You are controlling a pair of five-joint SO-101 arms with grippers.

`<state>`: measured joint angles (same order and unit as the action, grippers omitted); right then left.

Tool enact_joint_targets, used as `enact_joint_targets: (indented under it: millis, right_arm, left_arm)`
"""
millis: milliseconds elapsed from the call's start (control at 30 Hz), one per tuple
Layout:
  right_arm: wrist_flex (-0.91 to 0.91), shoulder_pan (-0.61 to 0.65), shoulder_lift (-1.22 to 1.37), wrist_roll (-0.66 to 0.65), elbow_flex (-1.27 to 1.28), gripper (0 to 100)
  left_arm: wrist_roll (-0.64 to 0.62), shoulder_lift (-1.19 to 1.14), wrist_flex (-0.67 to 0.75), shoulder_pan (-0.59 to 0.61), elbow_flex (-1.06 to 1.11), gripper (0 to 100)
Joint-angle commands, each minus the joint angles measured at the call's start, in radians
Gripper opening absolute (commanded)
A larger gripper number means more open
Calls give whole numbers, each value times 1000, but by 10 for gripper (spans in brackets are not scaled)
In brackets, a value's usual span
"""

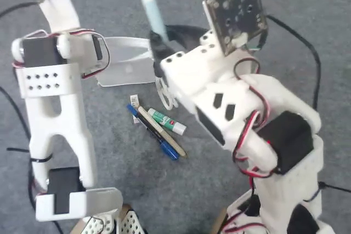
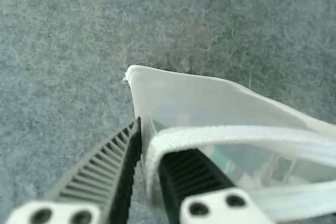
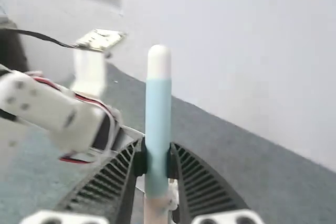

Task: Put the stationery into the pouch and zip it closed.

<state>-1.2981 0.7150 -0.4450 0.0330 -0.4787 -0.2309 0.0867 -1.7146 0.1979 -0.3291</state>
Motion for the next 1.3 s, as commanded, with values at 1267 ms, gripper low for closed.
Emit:
enact_joint_targets:
  millis: [1267]
  right_arm:
    - [1543,7,-10,3,948,6]
  left_arm:
    - [-11,3,-15,-2,-45,10]
